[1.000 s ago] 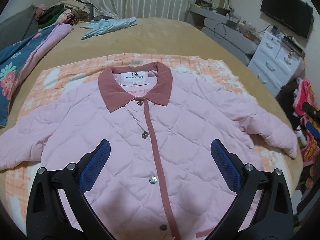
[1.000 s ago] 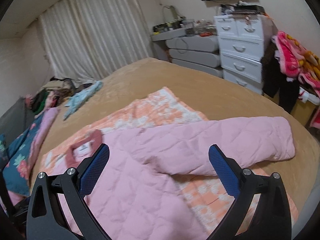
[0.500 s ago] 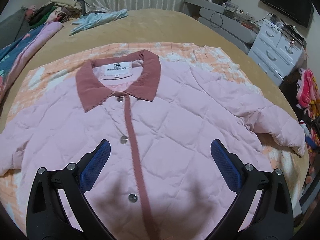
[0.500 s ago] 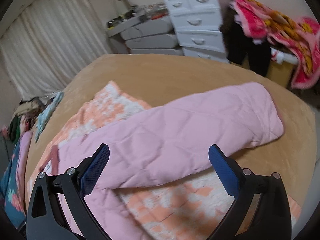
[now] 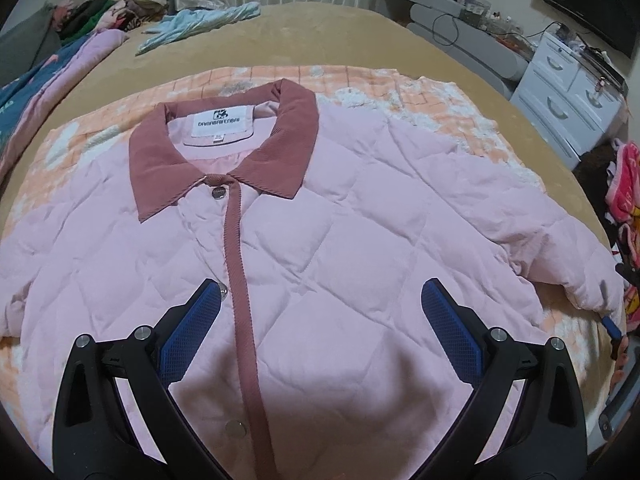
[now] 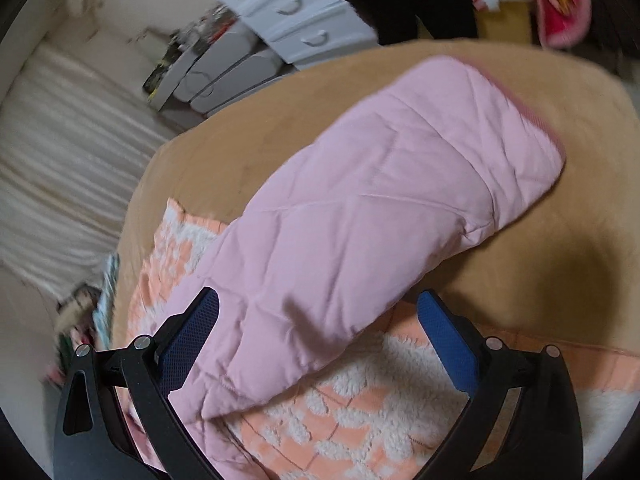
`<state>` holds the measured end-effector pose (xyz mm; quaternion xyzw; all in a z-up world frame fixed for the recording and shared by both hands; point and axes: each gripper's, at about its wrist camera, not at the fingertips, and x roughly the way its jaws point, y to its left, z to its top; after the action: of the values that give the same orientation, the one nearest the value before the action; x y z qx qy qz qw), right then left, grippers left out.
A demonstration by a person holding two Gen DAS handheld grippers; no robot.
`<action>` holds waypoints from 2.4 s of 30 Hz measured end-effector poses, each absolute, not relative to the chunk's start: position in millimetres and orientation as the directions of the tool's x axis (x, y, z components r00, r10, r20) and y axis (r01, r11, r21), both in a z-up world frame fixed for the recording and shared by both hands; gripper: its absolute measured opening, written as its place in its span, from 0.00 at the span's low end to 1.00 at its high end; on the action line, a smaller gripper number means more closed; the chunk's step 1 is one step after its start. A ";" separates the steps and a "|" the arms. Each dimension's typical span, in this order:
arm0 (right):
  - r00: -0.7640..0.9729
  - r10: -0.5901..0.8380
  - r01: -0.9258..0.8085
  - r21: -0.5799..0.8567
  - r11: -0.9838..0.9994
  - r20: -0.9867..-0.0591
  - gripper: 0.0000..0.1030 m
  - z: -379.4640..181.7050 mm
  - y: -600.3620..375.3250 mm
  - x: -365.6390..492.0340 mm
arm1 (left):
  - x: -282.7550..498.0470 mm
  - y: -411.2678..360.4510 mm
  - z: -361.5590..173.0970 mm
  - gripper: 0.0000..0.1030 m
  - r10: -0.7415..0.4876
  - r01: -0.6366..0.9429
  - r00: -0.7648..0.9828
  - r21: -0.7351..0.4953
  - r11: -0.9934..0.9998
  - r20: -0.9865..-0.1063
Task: Fold large clothes
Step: 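Lift the sleeve cuff up off the blanket with the right tool, then fold the held sleeve across the jacket front and open the right tool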
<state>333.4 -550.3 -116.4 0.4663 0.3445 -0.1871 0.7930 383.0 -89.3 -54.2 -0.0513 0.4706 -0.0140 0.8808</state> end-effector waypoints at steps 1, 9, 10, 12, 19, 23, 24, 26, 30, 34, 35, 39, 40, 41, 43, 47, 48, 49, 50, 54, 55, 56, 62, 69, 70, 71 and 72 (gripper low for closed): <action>0.698 0.027 0.621 0.623 0.476 -0.716 0.96 -119.6 -554.4 334.0 | 384.5 -87.9 -55.3 0.91 -0.081 -0.024 0.554 -0.114 0.993 -0.829; 0.728 -0.038 0.648 0.669 0.365 -0.684 0.89 -148.1 -587.8 334.1 | 387.9 -77.7 -53.5 0.91 -0.076 -0.040 0.556 -0.117 0.992 -0.828; 0.731 -0.045 0.646 0.670 0.366 -0.680 0.89 -147.7 -589.3 334.6 | 387.3 -75.2 -52.9 0.91 -0.072 -0.043 0.550 -0.114 0.993 -0.832; 0.742 -0.053 0.635 0.676 0.375 -0.668 0.87 -146.5 -590.9 337.3 | 385.4 -70.5 -50.6 0.91 -0.071 -0.041 0.549 -0.112 0.993 -0.833; 0.821 -0.071 0.520 0.692 0.501 -0.566 0.27 -120.7 -584.3 336.6 | 376.2 -44.4 -40.2 0.91 -0.100 -0.067 0.553 -0.164 0.984 -0.827; 0.882 -0.082 0.402 0.651 0.644 -0.463 0.23 -73.5 -561.4 331.6 | 365.5 -37.6 -27.3 0.91 -0.109 -0.059 0.579 -0.175 0.983 -0.808; 0.891 -0.084 0.381 0.633 0.674 -0.446 0.22 -63.7 -556.6 330.1 | 364.8 -36.4 -24.0 0.91 -0.107 -0.059 0.581 -0.173 0.983 -0.807; 0.918 -0.082 0.312 0.580 0.752 -0.388 0.22 -33.6 -535.1 324.1 | 361.1 -31.3 -16.3 0.91 -0.118 -0.056 0.583 -0.185 0.981 -0.804; 0.951 -0.058 0.205 0.479 0.854 -0.305 0.22 13.8 -496.4 314.7 | 352.0 -20.3 5.4 0.91 -0.139 -0.025 0.610 -0.195 0.981 -0.780; 0.962 -0.017 0.124 0.385 0.914 -0.271 0.22 57.1 -452.1 317.5 | 342.8 -8.8 28.2 0.91 -0.149 -0.014 0.645 -0.207 0.978 -0.749; 0.963 -0.001 0.102 0.361 0.927 -0.270 0.22 67.1 -440.1 319.5 | 340.9 -6.8 32.0 0.91 -0.156 -0.009 0.651 -0.214 0.977 -0.743; 0.962 0.044 0.030 0.262 0.964 -0.270 0.22 97.7 -394.0 324.6 | 333.3 2.8 49.5 0.91 -0.149 -0.011 0.670 -0.211 0.977 -0.727; 0.961 0.052 0.016 0.244 0.970 -0.271 0.22 102.9 -384.4 325.0 | 332.0 5.3 52.8 0.91 -0.147 -0.013 0.672 -0.210 0.978 -0.726; 0.960 0.062 0.001 0.227 0.974 -0.273 0.22 107.9 -374.2 325.1 | 330.8 7.9 55.8 0.91 -0.143 -0.016 0.672 -0.207 0.978 -0.727; 0.956 0.088 -0.033 0.196 0.980 -0.279 0.22 116.8 -354.0 325.5 | 328.0 14.8 61.2 0.91 -0.137 -0.025 0.675 -0.208 0.978 -0.725; 0.948 0.128 -0.094 0.127 0.987 -0.293 0.22 130.0 -316.8 325.0 | 321.2 29.8 69.6 0.91 -0.133 -0.036 0.685 -0.216 0.976 -0.716; 0.946 0.136 -0.106 0.116 0.988 -0.295 0.22 130.5 -310.2 323.3 | 319.1 34.6 71.8 0.91 -0.136 -0.038 0.689 -0.223 0.974 -0.712; 0.943 0.146 -0.122 0.098 0.988 -0.298 0.22 133.3 -298.6 322.0 | 316.8 39.8 74.4 0.91 -0.140 -0.039 0.693 -0.231 0.972 -0.707; 0.942 0.150 -0.129 0.088 0.988 -0.301 0.22 133.7 -291.9 321.6 | 315.1 43.6 76.1 0.91 -0.140 -0.042 0.695 -0.233 0.971 -0.705; 0.932 0.175 -0.169 0.046 0.985 -0.317 0.22 136.8 -266.7 321.8 | 309.7 60.2 81.8 0.91 -0.142 -0.055 0.705 -0.253 0.966 -0.695; 0.929 0.180 -0.179 0.032 0.983 -0.323 0.22 135.7 -259.0 324.8 | 307.7 64.6 82.3 0.91 -0.144 -0.057 0.708 -0.260 0.964 -0.691; 0.926 0.185 -0.188 0.024 0.982 -0.328 0.22 136.0 -253.5 325.8 | 305.4 69.1 82.6 0.91 -0.147 -0.059 0.710 -0.266 0.962 -0.689; 0.909 0.222 -0.253 -0.046 0.966 -0.354 0.22 131.4 -214.1 323.1 | 298.0 92.9 84.7 0.91 -0.152 -0.086 0.724 -0.307 0.948 -0.673; 0.890 0.245 -0.311 -0.120 0.943 -0.384 0.22 118.2 -170.4 321.7 | 290.5 122.7 85.5 0.91 -0.152 -0.126 0.740 -0.357 0.926 -0.655; 0.886 0.251 -0.322 -0.128 0.938 -0.389 0.22 115.0 -163.8 321.3 | 289.7 127.3 84.9 0.91 -0.152 -0.133 0.741 -0.365 0.922 -0.654; 0.882 0.258 -0.331 -0.128 0.935 -0.394 0.22 112.4 -159.7 322.0 | 289.7 130.1 84.1 0.91 -0.151 -0.138 0.742 -0.369 0.919 -0.654; 0.877 0.266 -0.341 -0.128 0.931 -0.401 0.22 109.0 -153.7 321.6 | 289.6 133.7 83.1 0.91 -0.148 -0.146 0.741 -0.372 0.916 -0.655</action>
<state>321.6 -153.7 109.0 -0.0979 0.1923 0.1573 0.9637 289.6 133.7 83.1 -0.2043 0.3599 -0.0003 0.9103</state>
